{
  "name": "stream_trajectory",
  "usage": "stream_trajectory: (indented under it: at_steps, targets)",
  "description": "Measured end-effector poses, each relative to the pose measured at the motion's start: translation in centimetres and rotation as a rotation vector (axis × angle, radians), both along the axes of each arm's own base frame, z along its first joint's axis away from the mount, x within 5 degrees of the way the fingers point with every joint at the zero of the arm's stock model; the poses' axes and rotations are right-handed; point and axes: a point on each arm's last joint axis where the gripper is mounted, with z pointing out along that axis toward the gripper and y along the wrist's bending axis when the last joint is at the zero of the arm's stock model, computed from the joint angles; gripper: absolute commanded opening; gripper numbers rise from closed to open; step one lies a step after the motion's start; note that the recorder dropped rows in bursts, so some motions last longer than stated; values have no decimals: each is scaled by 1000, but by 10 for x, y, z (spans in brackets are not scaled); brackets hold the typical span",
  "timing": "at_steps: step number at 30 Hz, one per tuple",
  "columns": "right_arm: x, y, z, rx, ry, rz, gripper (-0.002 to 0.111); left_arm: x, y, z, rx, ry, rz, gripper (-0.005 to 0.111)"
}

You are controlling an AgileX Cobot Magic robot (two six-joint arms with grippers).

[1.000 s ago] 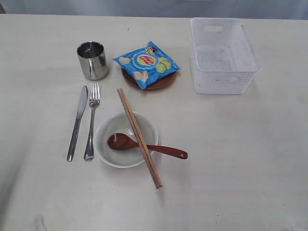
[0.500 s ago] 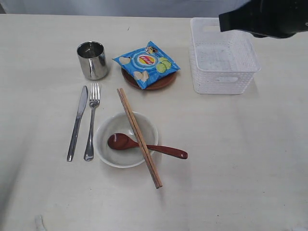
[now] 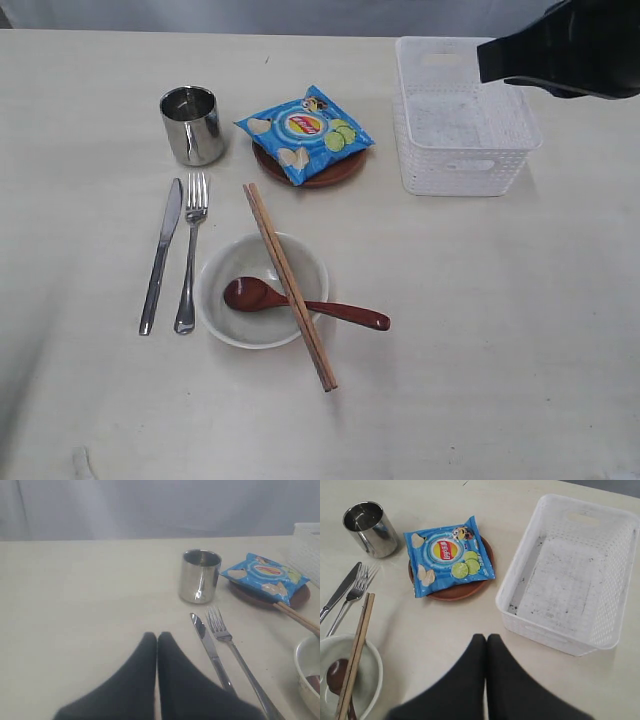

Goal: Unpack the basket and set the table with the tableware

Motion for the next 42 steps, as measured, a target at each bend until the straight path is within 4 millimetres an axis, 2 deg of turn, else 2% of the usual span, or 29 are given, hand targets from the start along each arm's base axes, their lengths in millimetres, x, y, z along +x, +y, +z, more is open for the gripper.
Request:
stream_trajectory:
  at_steps: [4,6,7,13,19,23,31,37,42]
  targets:
    - [-9,-4,4,11,-21,0,-1,0,0,0,0,0,0,0]
    - [-30,-13,12,46,-92,-2,-1,0,0,0,0,0,0,0]
    - [-47,-21,19,76,-162,-4,-1,0,0,0,0,0,0,0]
    - [-107,-53,20,198,-403,-63,-1,0,0,0,0,0,0,0]
    - [-142,-84,4,198,-586,-292,-1,0,0,0,0,0,0,0]
    - [-159,-90,-5,192,-654,-365,-1,0,0,0,0,0,0,0]
    - [-183,-92,-6,207,-752,-358,-1,0,0,0,0,0,0,0]
    - [-184,-92,-9,186,-744,-356,-1,0,0,0,0,0,0,0]
    - [-181,-91,-28,185,-707,-352,-1,0,0,0,0,0,0,0]
